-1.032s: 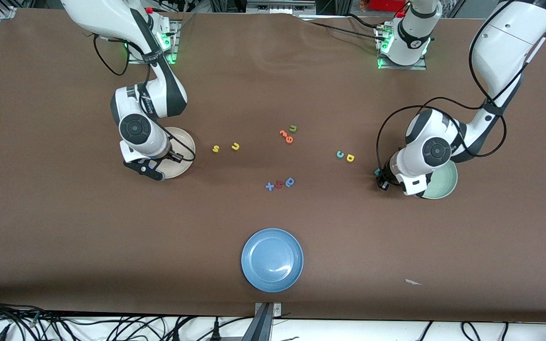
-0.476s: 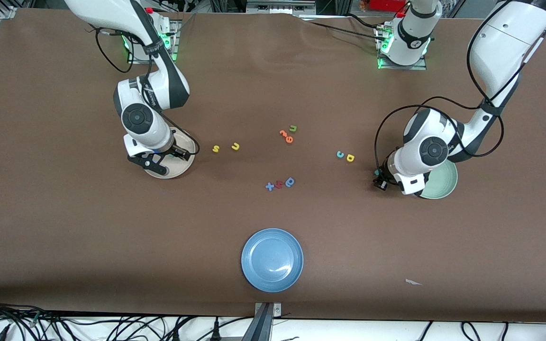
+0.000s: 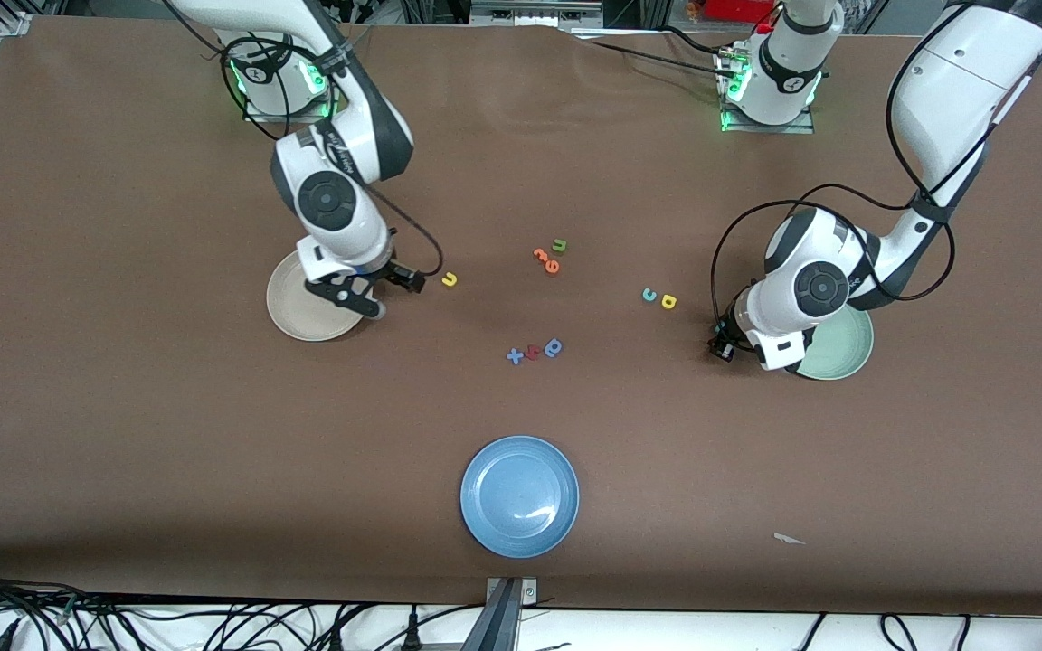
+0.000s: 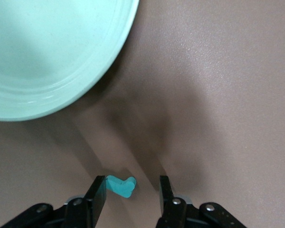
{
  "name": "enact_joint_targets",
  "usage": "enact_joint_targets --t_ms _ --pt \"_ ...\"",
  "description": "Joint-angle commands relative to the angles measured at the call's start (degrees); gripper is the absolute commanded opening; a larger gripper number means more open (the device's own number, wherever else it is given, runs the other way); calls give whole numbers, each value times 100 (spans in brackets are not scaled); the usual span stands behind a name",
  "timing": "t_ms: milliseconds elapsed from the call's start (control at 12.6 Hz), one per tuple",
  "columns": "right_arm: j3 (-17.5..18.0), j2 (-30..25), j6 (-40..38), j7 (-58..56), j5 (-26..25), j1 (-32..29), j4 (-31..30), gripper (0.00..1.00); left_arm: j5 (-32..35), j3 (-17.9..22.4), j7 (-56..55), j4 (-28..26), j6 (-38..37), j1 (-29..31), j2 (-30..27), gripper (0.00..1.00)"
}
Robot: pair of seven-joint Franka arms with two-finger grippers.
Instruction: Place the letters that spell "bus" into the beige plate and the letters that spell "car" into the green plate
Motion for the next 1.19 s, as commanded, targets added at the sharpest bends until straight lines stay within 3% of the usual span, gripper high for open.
enact_joint_targets --t_ms 0,79,715,873,1112 --pt "123 463 295 156 79 16 170 65 211 4 -127 50 -52 8 63 51" --pt "124 534 383 209 88 77 161 58 211 4 -101 50 -52 8 81 51" --pt "88 649 1061 148 61 69 -366 52 202 -22 -65 111 -412 43 28 55" --pt "80 658 1078 148 61 60 -357 36 193 -22 -83 111 -413 17 28 55" --pt "62 685 1070 148 61 34 -357 3 193 -23 -109 111 -404 -9 72 55"
